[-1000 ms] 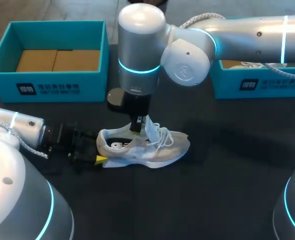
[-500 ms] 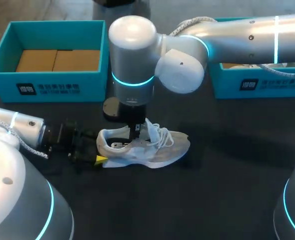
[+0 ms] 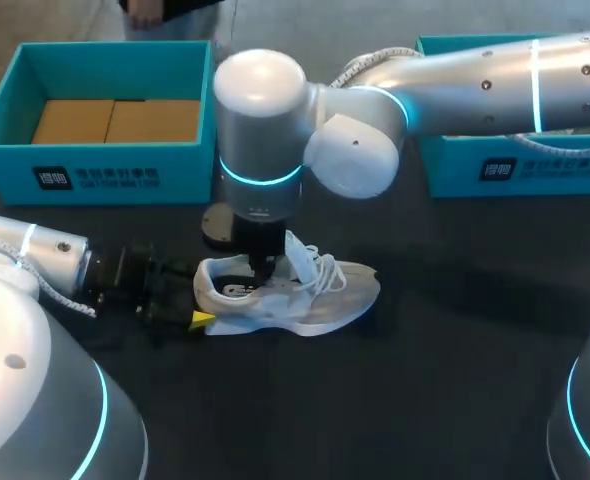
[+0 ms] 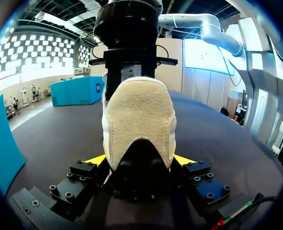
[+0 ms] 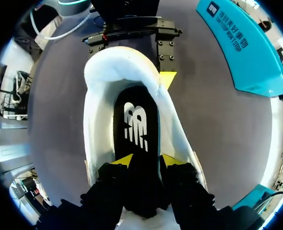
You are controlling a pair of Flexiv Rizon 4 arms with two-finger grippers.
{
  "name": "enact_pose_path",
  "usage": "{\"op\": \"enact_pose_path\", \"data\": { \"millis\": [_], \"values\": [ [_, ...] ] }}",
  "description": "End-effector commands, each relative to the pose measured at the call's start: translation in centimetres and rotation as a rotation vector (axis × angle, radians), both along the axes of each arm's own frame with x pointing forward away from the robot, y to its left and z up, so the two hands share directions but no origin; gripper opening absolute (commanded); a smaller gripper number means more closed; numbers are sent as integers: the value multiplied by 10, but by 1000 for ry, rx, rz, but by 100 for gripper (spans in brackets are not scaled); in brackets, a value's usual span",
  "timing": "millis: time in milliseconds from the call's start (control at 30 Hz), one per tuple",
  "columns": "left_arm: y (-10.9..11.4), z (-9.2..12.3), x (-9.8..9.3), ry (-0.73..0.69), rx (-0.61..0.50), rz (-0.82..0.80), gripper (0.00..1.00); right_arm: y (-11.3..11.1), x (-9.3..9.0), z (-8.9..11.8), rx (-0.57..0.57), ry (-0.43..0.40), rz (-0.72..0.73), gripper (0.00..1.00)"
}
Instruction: Take the shoe out of the shoebox, open the shoe tongue, remove and reinsert the insole, then place the shoe into the shoebox
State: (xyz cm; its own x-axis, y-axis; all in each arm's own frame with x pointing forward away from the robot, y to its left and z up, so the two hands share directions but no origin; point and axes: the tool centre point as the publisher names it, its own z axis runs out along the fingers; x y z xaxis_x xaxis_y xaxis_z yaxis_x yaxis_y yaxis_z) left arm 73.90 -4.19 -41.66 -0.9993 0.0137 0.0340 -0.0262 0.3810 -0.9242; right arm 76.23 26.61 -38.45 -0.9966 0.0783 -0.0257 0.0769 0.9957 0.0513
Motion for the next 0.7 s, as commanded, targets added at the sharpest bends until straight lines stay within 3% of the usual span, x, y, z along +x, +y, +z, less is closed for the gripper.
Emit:
{"op": "enact_pose_path", "data": {
  "millis": [33,400,700],
  "values": [
    [0,-4,0,0,2,0,0,-2,6,-4,1,7,6,38],
    [0,-4,0,0,2,0,0,2,18,-23,15,55,37,37],
    [0,-4,0,0,2,0,0,3,6,-47,34,130,28,34]
  ]
}}
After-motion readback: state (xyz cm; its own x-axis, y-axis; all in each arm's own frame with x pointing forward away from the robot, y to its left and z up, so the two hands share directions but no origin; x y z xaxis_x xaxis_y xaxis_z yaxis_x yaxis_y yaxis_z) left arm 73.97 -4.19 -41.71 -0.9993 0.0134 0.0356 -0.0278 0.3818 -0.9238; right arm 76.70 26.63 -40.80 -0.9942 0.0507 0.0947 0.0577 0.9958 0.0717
